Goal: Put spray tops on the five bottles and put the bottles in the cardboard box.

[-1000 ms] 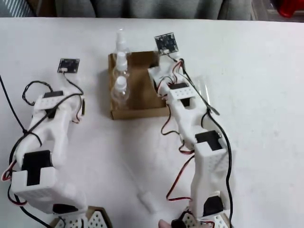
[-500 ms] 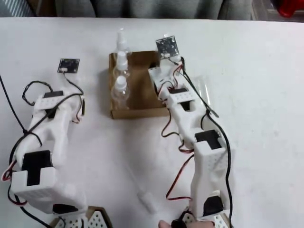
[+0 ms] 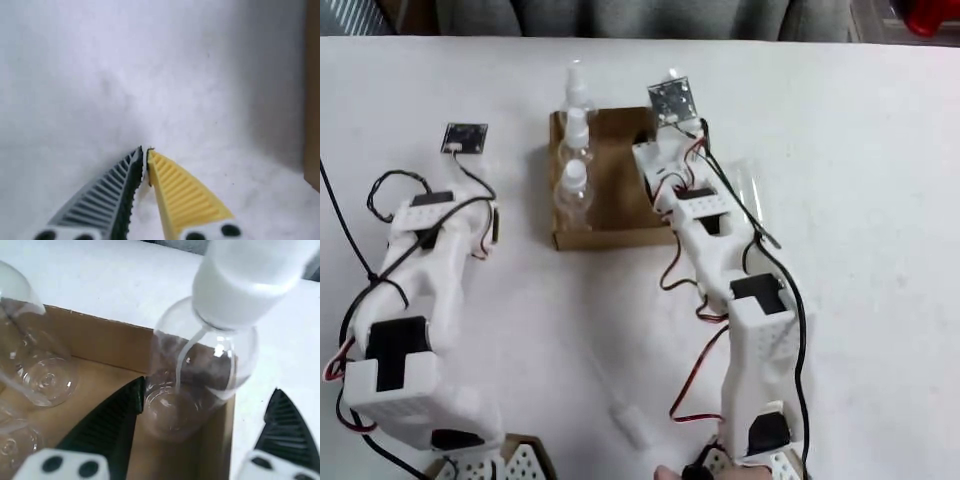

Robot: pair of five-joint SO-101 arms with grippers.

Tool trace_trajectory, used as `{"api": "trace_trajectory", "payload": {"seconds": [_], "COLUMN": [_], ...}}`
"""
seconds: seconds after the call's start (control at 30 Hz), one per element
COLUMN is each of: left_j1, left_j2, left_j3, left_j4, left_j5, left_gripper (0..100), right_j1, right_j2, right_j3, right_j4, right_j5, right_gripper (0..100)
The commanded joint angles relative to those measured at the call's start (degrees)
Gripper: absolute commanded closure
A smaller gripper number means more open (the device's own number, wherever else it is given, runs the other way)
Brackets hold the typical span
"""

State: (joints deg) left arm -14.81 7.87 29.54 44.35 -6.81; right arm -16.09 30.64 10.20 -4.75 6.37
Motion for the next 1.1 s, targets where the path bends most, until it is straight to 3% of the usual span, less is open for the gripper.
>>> {"api": "trace_trajectory", "payload": {"seconds": [0.0, 0.2, 0.5, 0.73, 0.87, 1.07], "left_j1": [-0.5, -0.5, -0.5, -0.5, -0.5, -0.5], "left_j2": [-3.8, -3.8, -3.8, -3.8, -3.8, -3.8], "left_j3": [-0.2, -0.3, -0.3, -0.3, -0.3, -0.3], "left_j4": [-1.1, -1.1, -1.1, -1.1, -1.1, -1.1], "left_j5": [-0.6, -0.6, -0.6, -0.6, -0.6, -0.6], "left_gripper": [98, 98, 98, 98, 98, 98], "right_j1": [0.5, 0.4, 0.1, 0.0, 0.0, 0.0], "right_j2": [-1.5, -1.0, -1.5, -1.0, -1.0, -1.0], "right_j3": [-0.4, -0.3, 0.8, 0.9, 0.9, 0.9], "right_j4": [-1.1, -1.0, -1.5, -1.5, -1.5, -1.5], "right_j5": [0.6, 4.0, -2.4, -2.5, -7.7, -8.1], "right_gripper": [68.0, 68.0, 68.0, 68.0, 68.0, 68.0]}}
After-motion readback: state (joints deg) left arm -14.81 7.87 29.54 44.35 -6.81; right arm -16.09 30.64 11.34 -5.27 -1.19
